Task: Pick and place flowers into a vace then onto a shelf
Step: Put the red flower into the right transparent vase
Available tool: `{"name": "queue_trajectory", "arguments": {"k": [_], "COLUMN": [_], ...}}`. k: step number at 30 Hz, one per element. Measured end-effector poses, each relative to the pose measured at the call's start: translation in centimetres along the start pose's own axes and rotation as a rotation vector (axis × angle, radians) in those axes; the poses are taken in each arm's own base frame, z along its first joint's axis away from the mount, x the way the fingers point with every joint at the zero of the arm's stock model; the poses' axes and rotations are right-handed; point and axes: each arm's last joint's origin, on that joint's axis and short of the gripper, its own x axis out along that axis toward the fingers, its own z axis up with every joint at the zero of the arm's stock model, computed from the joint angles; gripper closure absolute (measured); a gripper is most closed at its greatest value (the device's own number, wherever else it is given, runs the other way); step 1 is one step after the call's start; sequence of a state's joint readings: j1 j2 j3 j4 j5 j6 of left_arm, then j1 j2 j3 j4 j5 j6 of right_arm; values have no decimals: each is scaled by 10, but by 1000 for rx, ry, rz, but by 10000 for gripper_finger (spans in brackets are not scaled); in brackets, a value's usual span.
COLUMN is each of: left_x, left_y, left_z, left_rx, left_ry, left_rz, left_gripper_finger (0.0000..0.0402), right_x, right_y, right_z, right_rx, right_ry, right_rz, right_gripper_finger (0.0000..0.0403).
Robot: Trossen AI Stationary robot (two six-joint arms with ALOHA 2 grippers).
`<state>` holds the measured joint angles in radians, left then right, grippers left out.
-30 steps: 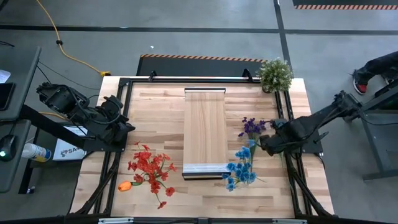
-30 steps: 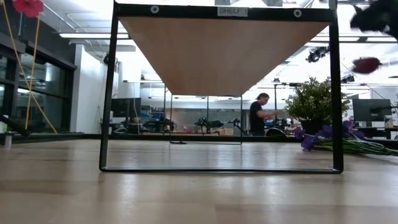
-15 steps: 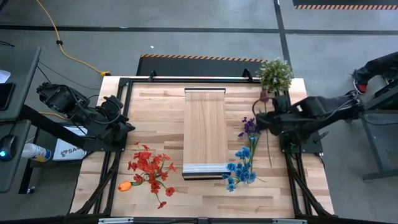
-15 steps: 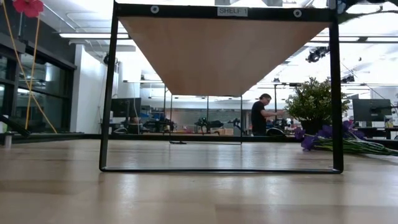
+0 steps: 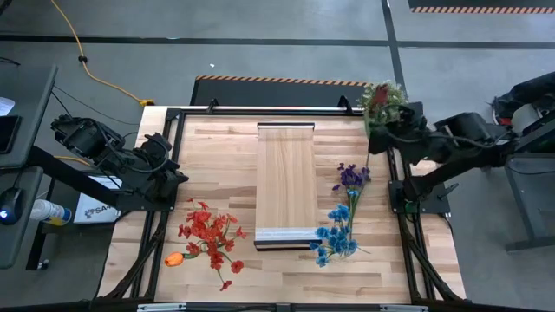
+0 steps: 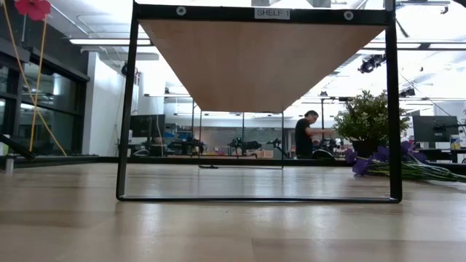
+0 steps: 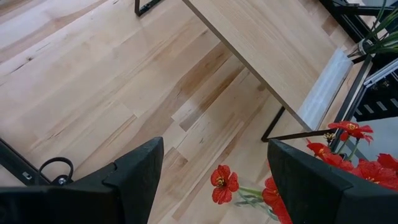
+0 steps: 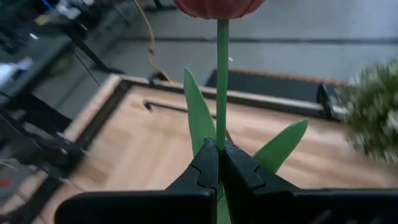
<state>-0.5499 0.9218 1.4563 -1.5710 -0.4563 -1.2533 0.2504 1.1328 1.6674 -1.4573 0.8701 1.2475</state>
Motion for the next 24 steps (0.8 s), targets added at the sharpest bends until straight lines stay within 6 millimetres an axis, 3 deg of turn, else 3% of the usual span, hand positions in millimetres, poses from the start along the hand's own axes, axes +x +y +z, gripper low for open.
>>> {"name": "queue_trajectory", "arguments": {"k": [24], "left_x": [0], "left_y": [0], "left_z": [0], "left_rx": [-8], "left_ry": [-6], "left_rz": [2], "left_gripper_finger": [80], "right_x": [-72], "right_y": [10], "right_z": [37], "right_rx": [-102], "right_ry": [-173], "right_rz": [385], "right_gripper_finger": [402]}}
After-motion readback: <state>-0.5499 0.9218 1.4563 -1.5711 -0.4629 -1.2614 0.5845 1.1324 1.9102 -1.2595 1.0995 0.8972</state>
